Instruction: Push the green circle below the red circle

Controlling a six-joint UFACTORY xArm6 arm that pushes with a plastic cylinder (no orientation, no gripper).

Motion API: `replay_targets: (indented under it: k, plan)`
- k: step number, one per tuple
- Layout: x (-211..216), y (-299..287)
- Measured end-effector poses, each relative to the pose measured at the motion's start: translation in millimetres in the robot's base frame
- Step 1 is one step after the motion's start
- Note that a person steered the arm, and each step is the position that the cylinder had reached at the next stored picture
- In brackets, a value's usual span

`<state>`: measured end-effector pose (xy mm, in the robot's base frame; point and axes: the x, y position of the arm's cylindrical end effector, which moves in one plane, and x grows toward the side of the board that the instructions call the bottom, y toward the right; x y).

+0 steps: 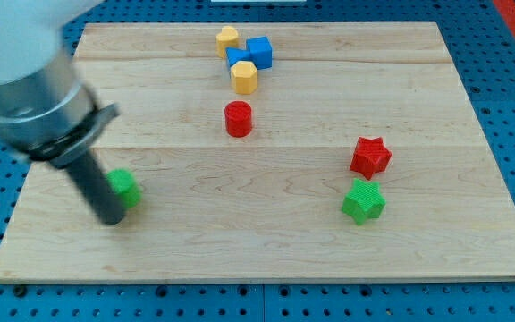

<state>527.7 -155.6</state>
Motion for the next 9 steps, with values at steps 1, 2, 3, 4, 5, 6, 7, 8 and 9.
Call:
replay_targets:
  k: [1, 2, 3, 4, 5, 6, 7, 8, 9]
  plan:
    - [-29, 55]
    - [-39, -10]
    - [-48, -56]
    - [-81, -62]
    - [-95, -114]
    - [-108, -70]
    - [-110, 9]
    - [-139, -14]
    - [-159, 4]
